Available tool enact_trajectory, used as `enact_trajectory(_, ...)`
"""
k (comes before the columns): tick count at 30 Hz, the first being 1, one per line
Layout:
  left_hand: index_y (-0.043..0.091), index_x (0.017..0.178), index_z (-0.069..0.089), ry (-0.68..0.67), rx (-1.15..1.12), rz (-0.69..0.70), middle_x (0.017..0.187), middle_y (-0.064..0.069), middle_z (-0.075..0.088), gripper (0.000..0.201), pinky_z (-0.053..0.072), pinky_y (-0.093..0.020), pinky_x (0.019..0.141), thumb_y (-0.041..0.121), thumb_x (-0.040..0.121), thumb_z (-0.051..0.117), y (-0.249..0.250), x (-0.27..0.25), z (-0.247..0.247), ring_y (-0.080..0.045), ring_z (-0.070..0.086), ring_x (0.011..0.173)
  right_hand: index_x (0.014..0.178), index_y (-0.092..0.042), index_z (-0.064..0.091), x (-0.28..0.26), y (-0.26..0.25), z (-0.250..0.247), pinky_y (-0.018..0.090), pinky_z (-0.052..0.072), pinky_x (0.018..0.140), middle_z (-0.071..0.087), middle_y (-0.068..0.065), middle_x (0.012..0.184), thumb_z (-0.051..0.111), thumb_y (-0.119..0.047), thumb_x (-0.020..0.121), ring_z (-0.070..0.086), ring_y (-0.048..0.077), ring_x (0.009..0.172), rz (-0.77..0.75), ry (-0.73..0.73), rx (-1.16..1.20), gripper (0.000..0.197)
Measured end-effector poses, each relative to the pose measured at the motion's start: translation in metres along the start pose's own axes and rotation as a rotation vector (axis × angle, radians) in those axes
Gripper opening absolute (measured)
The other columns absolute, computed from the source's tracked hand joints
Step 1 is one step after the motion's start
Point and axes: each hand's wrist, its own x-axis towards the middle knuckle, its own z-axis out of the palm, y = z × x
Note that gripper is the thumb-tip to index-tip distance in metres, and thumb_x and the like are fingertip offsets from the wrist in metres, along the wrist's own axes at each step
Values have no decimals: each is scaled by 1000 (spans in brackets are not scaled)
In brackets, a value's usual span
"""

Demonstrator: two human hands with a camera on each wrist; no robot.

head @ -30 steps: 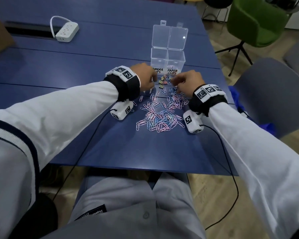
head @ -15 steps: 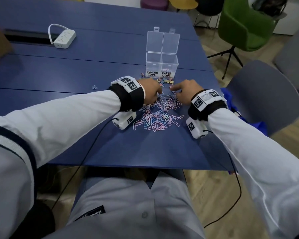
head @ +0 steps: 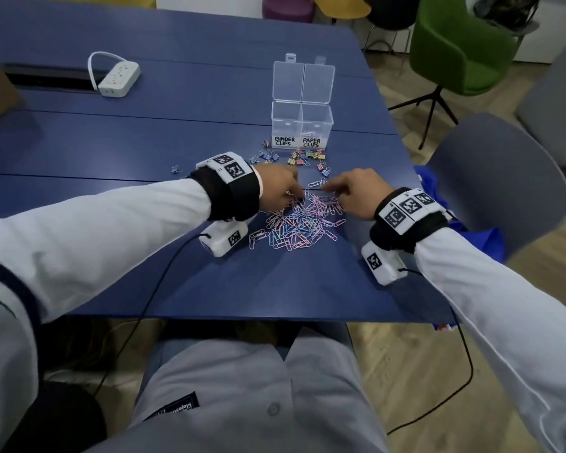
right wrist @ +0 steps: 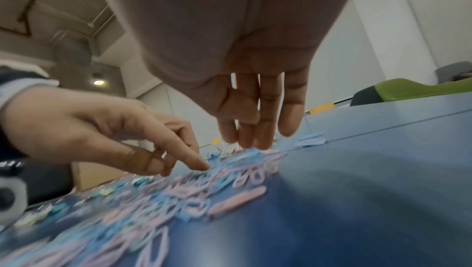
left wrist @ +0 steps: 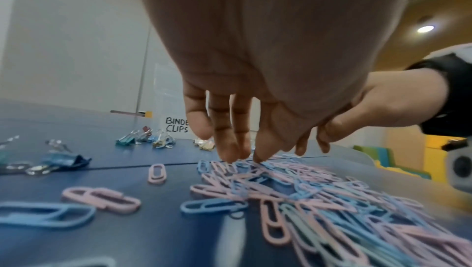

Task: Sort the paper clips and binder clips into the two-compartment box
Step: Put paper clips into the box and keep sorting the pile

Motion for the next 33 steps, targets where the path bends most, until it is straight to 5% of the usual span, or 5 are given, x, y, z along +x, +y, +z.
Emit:
enact_trajectory(5, 23, 139, 47, 40, -48, -102, 139, -6, 42, 47, 45, -42, 100, 14, 93, 42, 3, 7, -7, -27, 47, 125, 125, -22, 64, 6, 3, -11, 30, 43, 104, 66, 6, 124, 41, 2, 86, 59, 25, 117, 115, 46, 44, 51)
enact_trajectory(10, 22, 129, 59, -31, -25, 0, 123, -9, 53, 45, 46, -41, 98, 9, 88, 45, 15, 13, -7, -28, 51, 116, 126, -23, 63, 0, -8, 2, 30, 46, 100, 66, 5, 124, 45, 3, 83, 59, 26, 115, 64, -88, -16, 53)
enact_trajectory(18, 17, 140, 46, 9, -8, -68, 140, -10, 42, 52, 41, -40, 103, 7, 89, 44, 24, 29, -15, -30, 43, 129, 124, -18, 64, -19, 48, -24, 33, 42, 107, 68, 4, 120, 42, 4, 83, 61, 21, 116, 338, 167, 151, 52)
enact_trajectory(26, 20, 136, 47, -36, 175, -12, 133, -10, 43, 50, 43, -36, 83, 13, 87, 50, 38, 31, -16, -31, 46, 123, 138, -19, 52, -10, 21, -15, 32, 37, 107, 53, 11, 139, 45, 0, 87, 47, 30, 130, 270, -11, -14, 55)
enact_trajectory(33, 24, 139, 46, 23, 16, 48, 134, -6, 46, 56, 46, -40, 98, 6, 86, 44, 17, -6, -3, -24, 48, 121, 134, -6, 50, -12, -3, -7, 39, 39, 104, 45, 14, 144, 43, 0, 88, 46, 36, 128, 165, -212, -177, 47)
